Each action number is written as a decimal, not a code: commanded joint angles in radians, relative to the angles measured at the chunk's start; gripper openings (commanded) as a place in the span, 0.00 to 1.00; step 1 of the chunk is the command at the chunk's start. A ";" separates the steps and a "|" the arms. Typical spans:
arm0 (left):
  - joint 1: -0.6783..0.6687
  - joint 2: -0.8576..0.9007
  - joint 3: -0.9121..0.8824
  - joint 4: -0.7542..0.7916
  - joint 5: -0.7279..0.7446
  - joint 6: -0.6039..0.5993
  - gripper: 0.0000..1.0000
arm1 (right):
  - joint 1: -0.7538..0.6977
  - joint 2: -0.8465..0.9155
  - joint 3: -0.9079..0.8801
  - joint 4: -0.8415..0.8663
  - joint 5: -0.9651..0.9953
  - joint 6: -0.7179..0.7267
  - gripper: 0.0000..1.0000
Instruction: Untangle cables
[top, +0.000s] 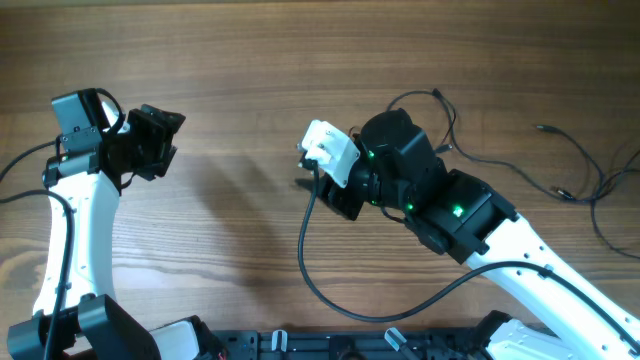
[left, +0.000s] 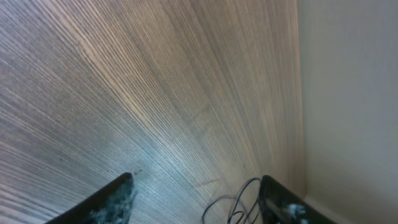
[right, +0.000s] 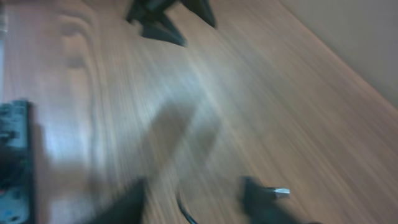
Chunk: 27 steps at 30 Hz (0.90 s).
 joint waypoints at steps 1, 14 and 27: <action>-0.001 0.003 0.006 -0.008 -0.007 0.013 0.72 | -0.024 0.032 -0.003 -0.025 0.325 0.066 1.00; -0.071 0.003 0.005 -0.097 -0.008 0.013 0.94 | -0.533 0.097 -0.006 -0.103 0.361 0.308 1.00; -0.712 0.056 0.005 0.291 -0.235 0.333 1.00 | -0.740 0.329 -0.006 -0.232 0.238 0.456 1.00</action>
